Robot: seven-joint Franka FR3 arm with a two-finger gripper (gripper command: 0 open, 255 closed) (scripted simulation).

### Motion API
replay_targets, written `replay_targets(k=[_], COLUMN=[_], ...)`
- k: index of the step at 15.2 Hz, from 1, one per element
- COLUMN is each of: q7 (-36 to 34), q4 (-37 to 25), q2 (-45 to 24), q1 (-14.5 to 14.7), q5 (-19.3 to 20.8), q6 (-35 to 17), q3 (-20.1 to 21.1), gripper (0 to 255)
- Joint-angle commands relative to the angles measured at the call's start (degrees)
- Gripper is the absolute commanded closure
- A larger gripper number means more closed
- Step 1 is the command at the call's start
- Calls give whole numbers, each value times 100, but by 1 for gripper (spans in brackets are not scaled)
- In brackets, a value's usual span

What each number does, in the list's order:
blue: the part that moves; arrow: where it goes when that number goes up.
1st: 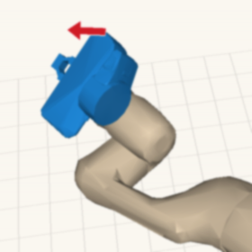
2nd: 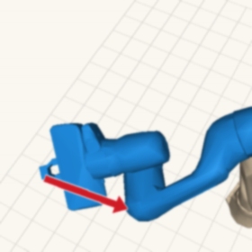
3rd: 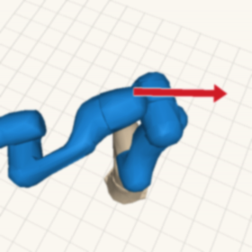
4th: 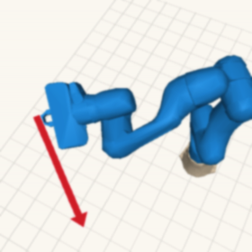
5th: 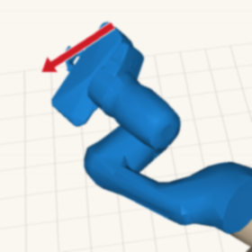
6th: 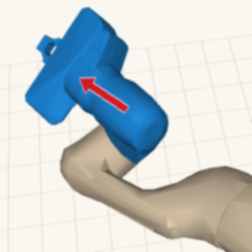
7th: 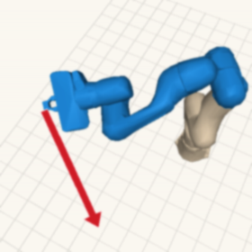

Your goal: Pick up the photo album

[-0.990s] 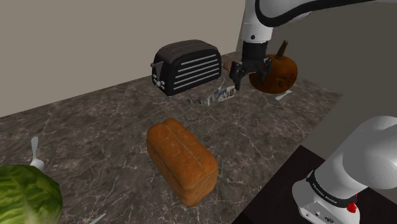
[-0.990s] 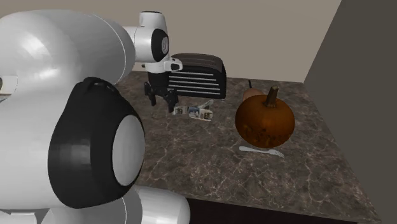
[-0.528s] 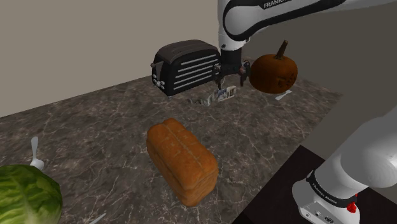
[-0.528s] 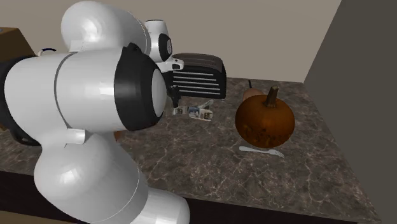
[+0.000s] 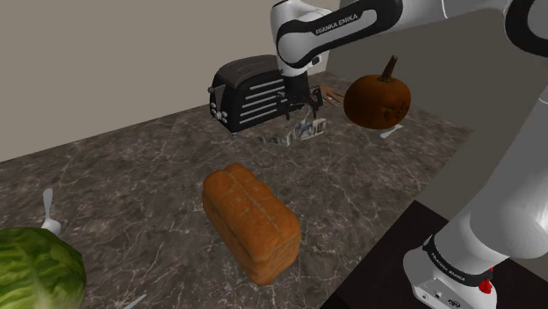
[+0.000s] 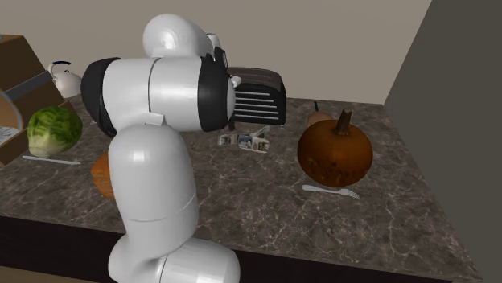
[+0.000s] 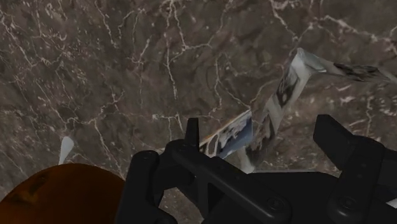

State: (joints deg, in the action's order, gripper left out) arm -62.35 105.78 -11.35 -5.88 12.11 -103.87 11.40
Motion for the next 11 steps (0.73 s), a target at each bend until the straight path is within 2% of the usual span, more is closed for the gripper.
replay_targets(k=[1, 4, 11], q7=[-400, -849, -961], q4=[-467, -1232, -982], q2=[-480, -1159, -1359], q1=[42, 111, 114], q5=[212, 451, 508], q6=[87, 304, -131], q3=[-80, -247, -274], gripper=[0, 0, 0])
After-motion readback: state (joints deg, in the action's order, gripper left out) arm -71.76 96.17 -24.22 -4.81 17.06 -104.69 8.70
